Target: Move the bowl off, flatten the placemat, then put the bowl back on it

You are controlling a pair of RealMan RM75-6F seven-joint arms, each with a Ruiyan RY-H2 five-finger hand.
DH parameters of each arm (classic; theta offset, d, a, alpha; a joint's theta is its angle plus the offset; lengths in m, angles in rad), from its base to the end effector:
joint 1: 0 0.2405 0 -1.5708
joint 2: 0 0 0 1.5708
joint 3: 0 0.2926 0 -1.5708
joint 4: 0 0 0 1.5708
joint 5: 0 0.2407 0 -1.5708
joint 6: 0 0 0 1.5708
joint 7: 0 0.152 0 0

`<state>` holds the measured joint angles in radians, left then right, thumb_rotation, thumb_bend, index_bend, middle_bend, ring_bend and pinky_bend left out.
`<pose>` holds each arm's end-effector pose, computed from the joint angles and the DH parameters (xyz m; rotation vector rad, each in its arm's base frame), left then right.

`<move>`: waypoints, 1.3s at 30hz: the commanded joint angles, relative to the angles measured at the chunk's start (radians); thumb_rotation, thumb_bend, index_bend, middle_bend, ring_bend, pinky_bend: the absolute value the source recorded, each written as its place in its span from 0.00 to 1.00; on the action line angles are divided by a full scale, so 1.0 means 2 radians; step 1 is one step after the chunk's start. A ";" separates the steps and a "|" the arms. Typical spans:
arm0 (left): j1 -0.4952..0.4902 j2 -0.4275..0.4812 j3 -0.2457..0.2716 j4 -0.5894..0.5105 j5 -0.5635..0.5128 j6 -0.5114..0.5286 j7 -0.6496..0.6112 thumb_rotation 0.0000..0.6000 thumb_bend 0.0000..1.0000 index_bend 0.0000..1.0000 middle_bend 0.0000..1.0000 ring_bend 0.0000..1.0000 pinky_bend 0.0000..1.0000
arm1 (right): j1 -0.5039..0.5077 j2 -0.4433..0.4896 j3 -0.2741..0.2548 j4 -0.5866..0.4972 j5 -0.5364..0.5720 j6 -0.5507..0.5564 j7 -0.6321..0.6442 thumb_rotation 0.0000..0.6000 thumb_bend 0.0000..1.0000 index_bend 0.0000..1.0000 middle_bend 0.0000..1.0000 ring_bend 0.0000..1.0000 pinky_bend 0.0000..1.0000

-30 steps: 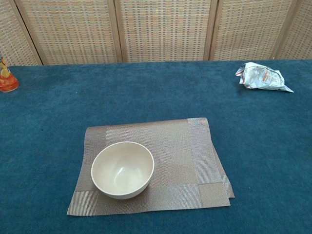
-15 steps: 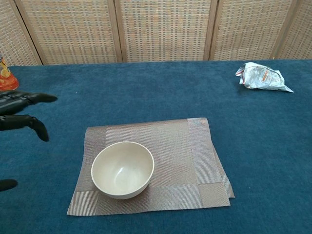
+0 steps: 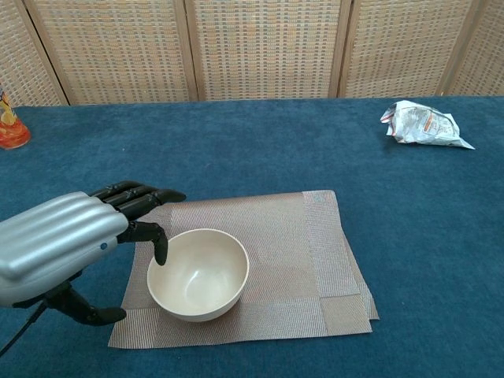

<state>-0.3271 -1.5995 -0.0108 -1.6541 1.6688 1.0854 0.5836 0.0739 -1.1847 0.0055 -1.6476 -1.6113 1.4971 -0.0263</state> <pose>-0.1876 0.2085 -0.0746 -2.0748 -0.6748 -0.9669 -0.3294 -0.1776 0.1097 1.4708 -0.9450 0.9960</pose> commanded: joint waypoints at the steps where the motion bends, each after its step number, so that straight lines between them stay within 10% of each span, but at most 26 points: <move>1: -0.009 -0.015 -0.006 0.007 -0.016 -0.014 0.009 1.00 0.18 0.41 0.00 0.00 0.00 | 0.000 0.000 0.000 0.000 0.000 0.000 0.000 1.00 0.20 0.00 0.00 0.00 0.00; 15: -0.038 -0.074 -0.011 0.040 -0.046 -0.027 0.045 1.00 0.19 0.58 0.00 0.00 0.00 | -0.001 0.004 0.001 0.000 -0.001 0.003 0.010 1.00 0.20 0.00 0.00 0.00 0.00; 23: -0.045 -0.087 -0.010 0.054 -0.061 -0.028 0.055 1.00 0.39 0.65 0.00 0.00 0.00 | -0.001 0.006 0.001 0.000 -0.003 0.006 0.016 1.00 0.20 0.00 0.00 0.00 0.00; 39: -0.045 -0.011 -0.018 0.031 -0.041 0.035 0.009 1.00 0.43 0.68 0.00 0.00 0.00 | -0.002 0.006 0.000 -0.001 -0.004 0.006 0.015 1.00 0.20 0.00 0.00 0.00 0.00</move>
<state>-0.4200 -1.6577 -0.0399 -1.5837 1.5793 1.1321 0.6223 0.0702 -1.1733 0.0060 -1.6487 -1.6196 1.5098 0.0026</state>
